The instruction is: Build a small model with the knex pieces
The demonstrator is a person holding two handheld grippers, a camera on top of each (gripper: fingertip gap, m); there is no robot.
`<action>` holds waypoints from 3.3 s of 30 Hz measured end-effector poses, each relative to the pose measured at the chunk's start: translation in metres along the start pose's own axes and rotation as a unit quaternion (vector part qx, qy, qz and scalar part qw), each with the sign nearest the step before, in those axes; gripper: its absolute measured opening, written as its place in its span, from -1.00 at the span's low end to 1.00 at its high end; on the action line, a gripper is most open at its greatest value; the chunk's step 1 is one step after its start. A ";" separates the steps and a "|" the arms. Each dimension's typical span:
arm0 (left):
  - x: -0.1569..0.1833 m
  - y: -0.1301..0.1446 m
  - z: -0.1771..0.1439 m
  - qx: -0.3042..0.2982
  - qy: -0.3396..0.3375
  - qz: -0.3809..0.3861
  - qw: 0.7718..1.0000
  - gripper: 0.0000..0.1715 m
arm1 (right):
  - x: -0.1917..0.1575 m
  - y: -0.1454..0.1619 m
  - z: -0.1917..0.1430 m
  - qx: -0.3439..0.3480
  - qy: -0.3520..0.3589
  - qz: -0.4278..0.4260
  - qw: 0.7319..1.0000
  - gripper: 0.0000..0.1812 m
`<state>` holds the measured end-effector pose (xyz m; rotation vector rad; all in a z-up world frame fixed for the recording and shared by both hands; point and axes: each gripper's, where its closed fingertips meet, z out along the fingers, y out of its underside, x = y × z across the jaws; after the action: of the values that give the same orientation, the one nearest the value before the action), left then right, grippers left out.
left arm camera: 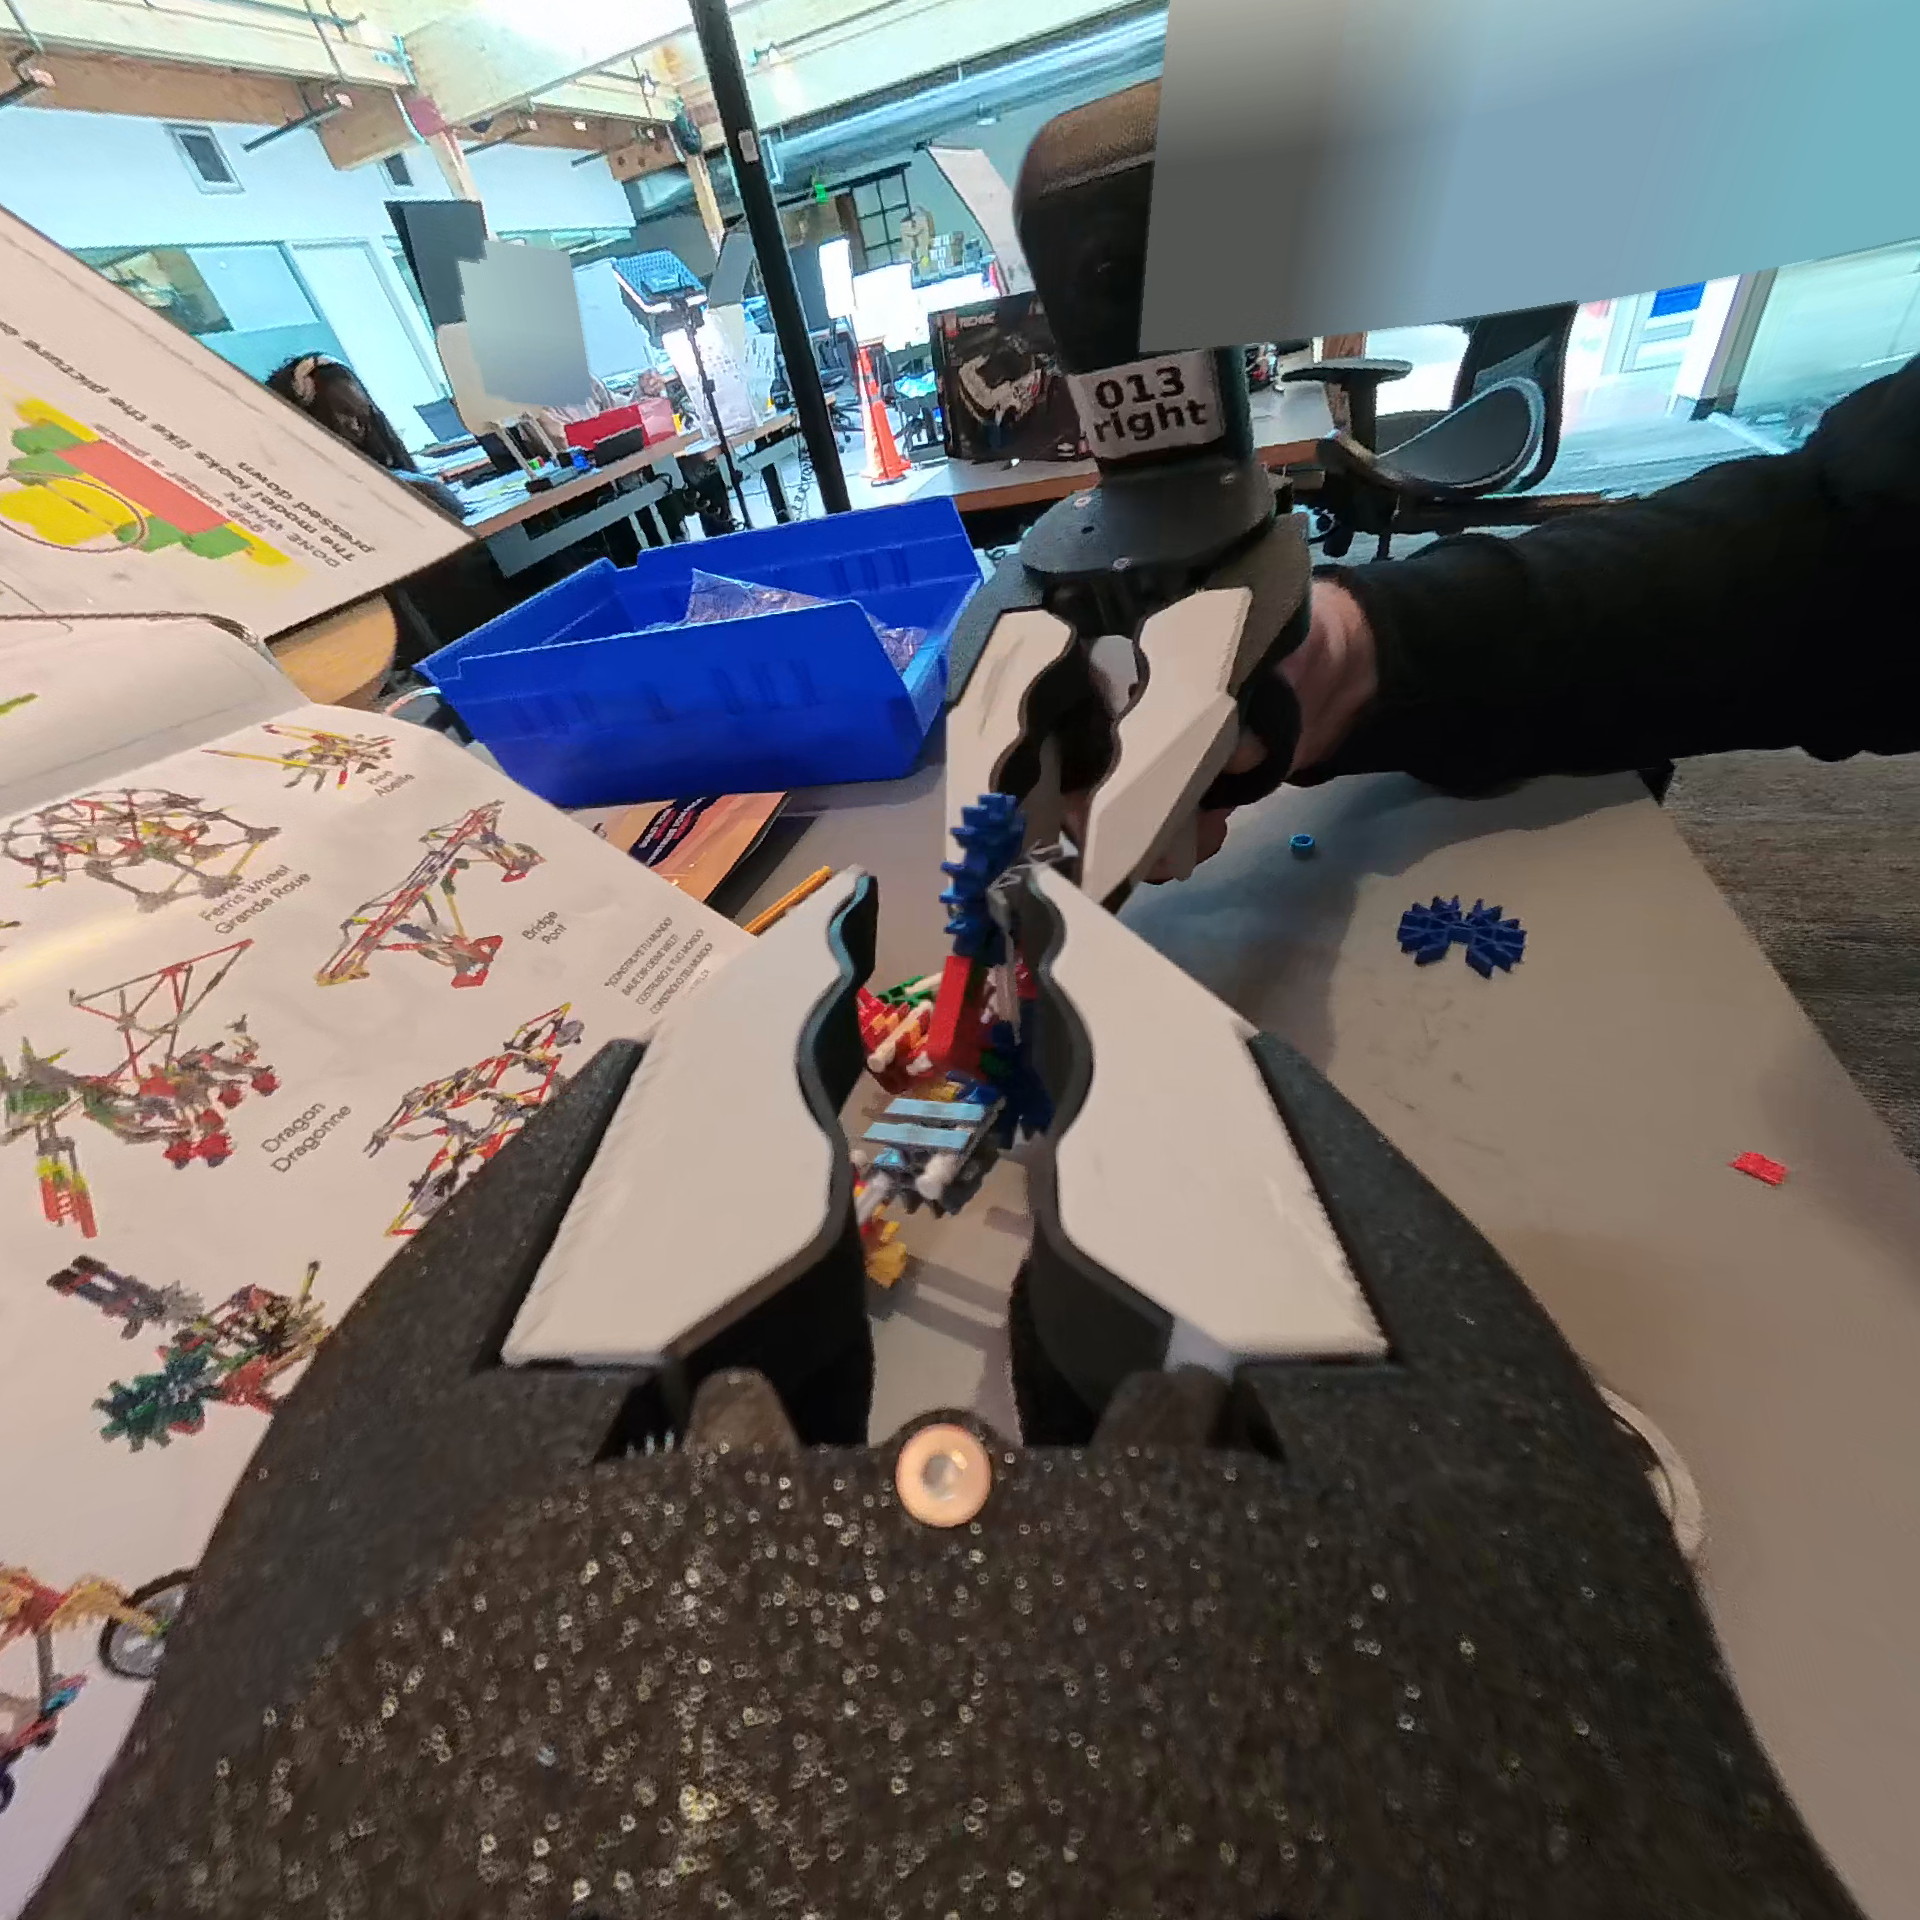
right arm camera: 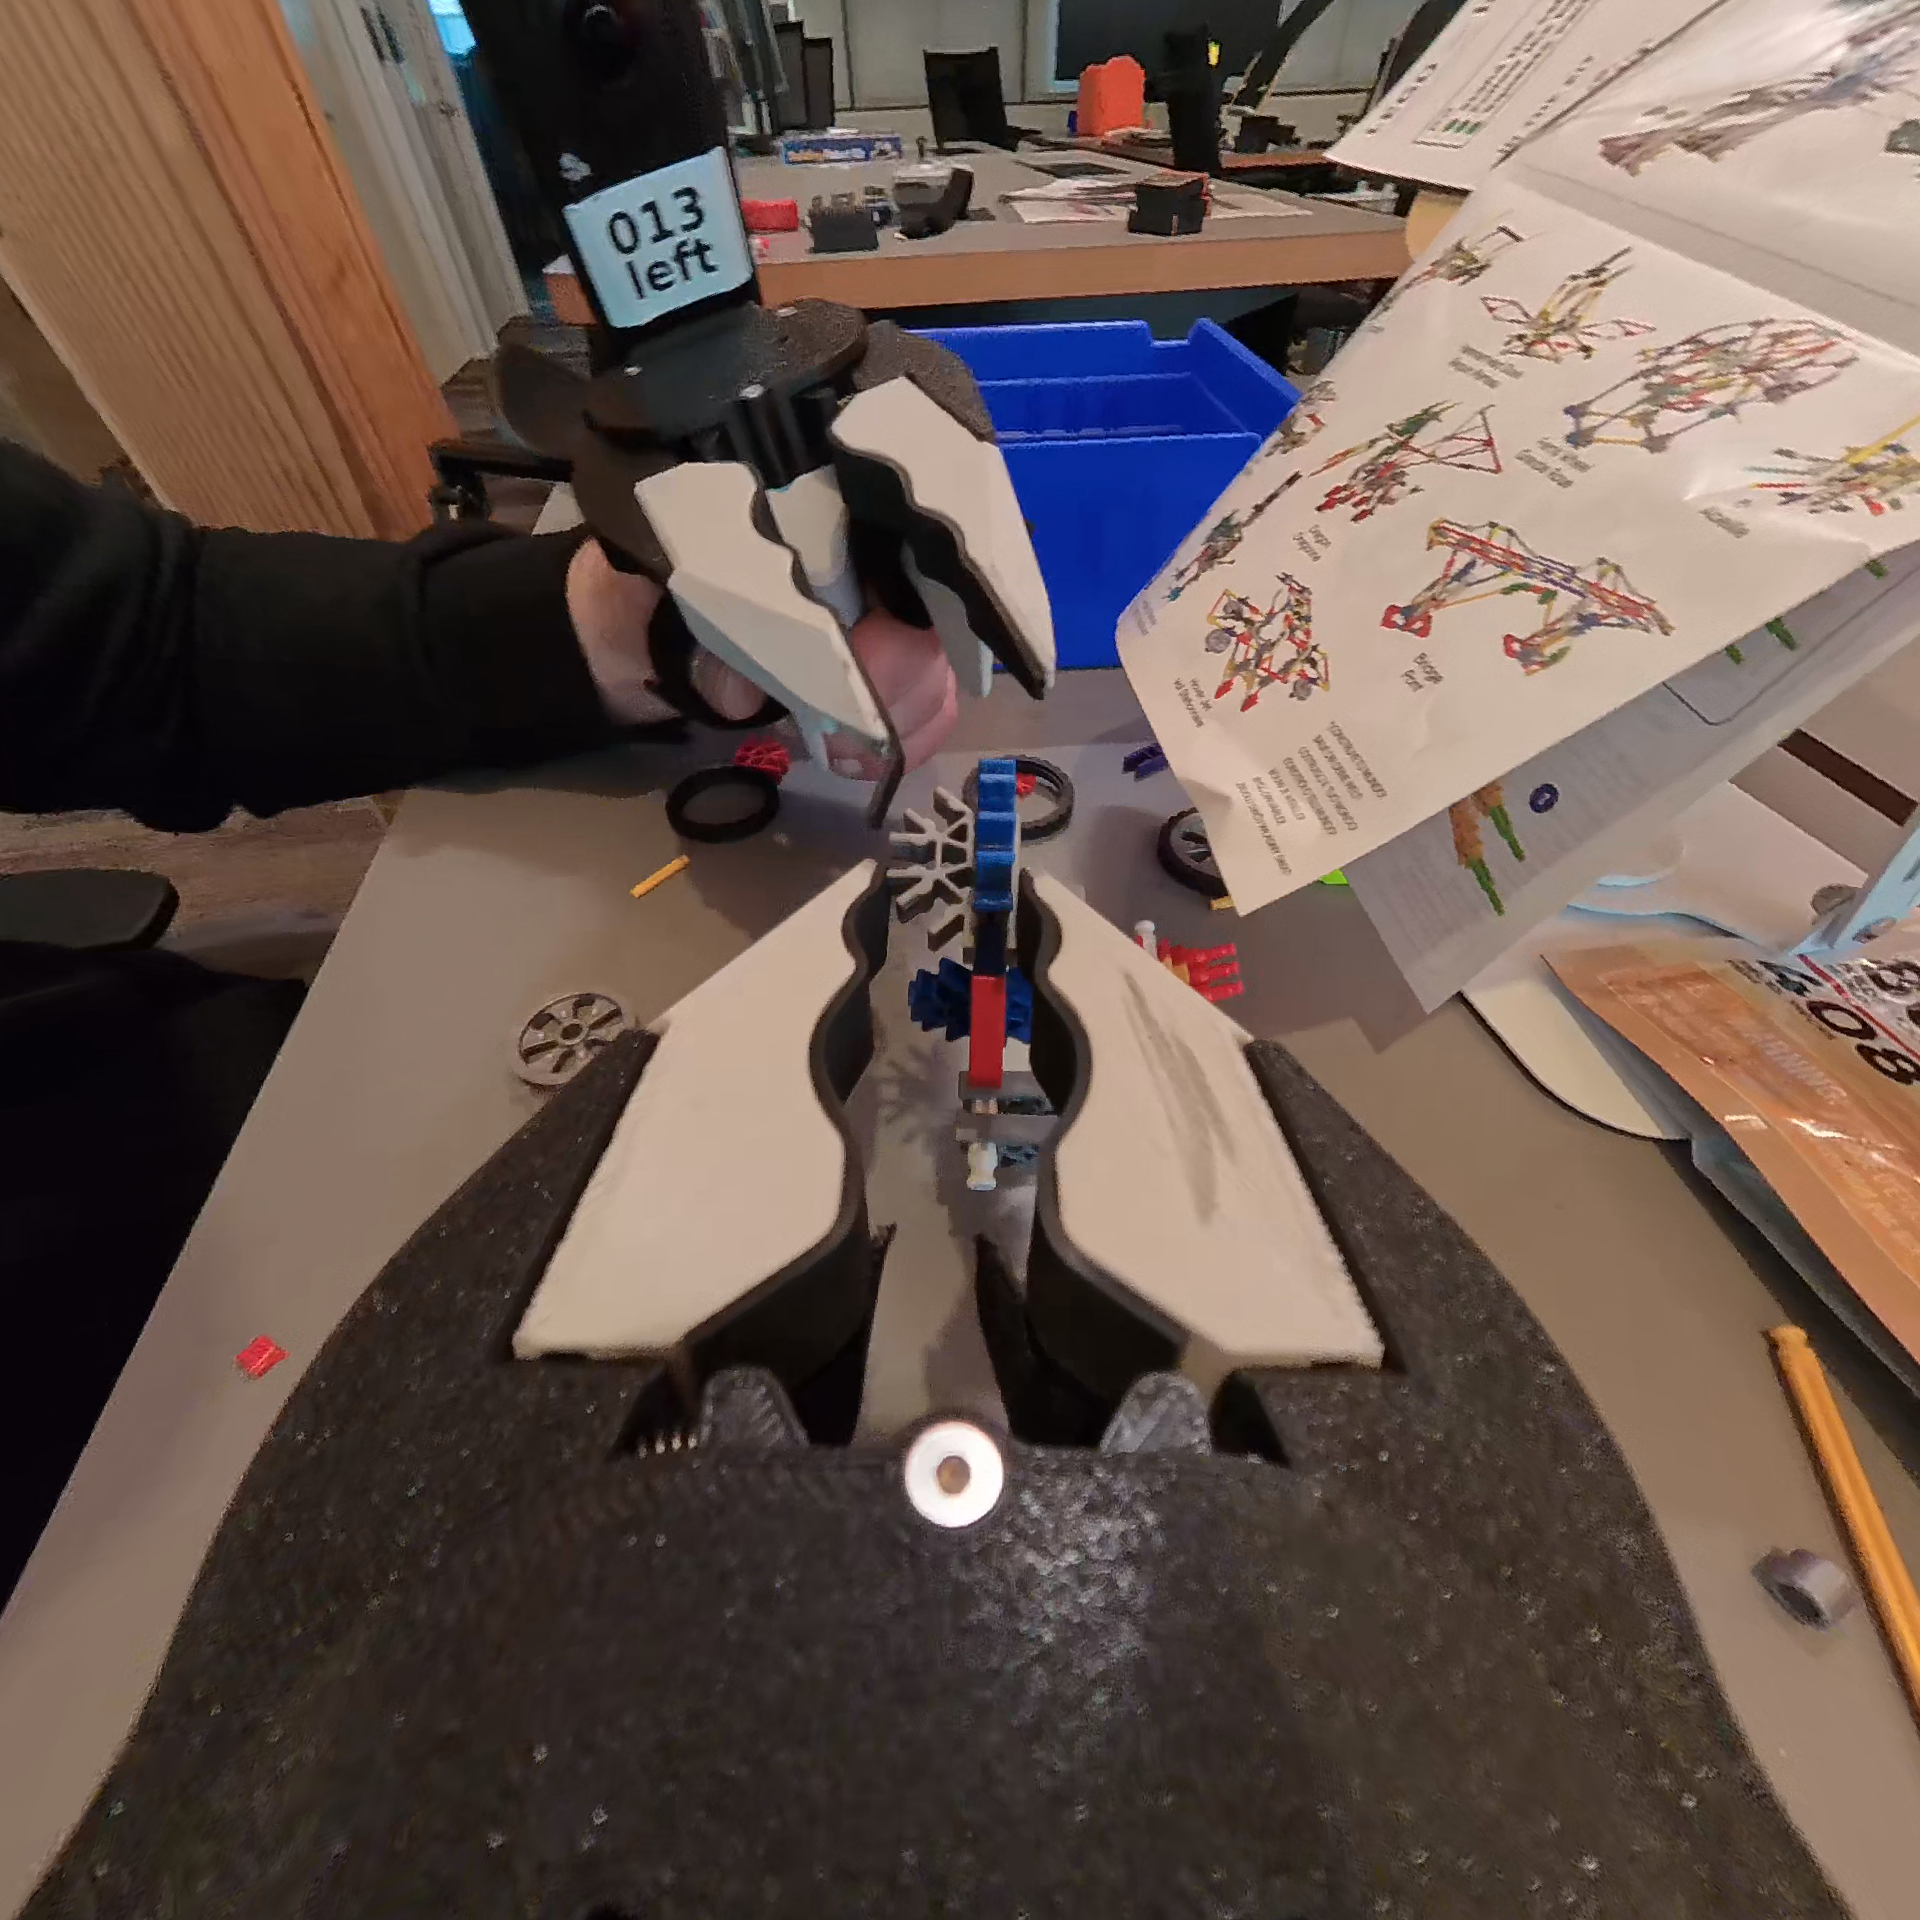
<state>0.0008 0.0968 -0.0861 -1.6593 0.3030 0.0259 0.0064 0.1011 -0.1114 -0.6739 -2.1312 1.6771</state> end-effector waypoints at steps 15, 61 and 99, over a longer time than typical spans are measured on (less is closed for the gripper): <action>0.023 0.010 0.009 -0.009 0.065 -0.017 0.998 -0.95 | -0.019 0.006 0.004 -0.019 -0.036 -0.045 0.998 -0.75; -0.012 0.010 -0.002 0.011 0.029 -0.138 0.990 -0.98 | -0.003 0.001 -0.013 -0.001 -0.028 -0.037 0.999 -0.74; -0.023 0.016 0.004 0.012 0.025 -0.227 0.973 -0.98 | 0.033 0.024 -0.010 -0.061 0.065 -0.017 0.996 -0.75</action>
<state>-0.0246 0.1039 -0.0981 -1.6725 -0.0449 -0.3626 -0.0124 0.1321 -0.1326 -0.7557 -2.1530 1.4537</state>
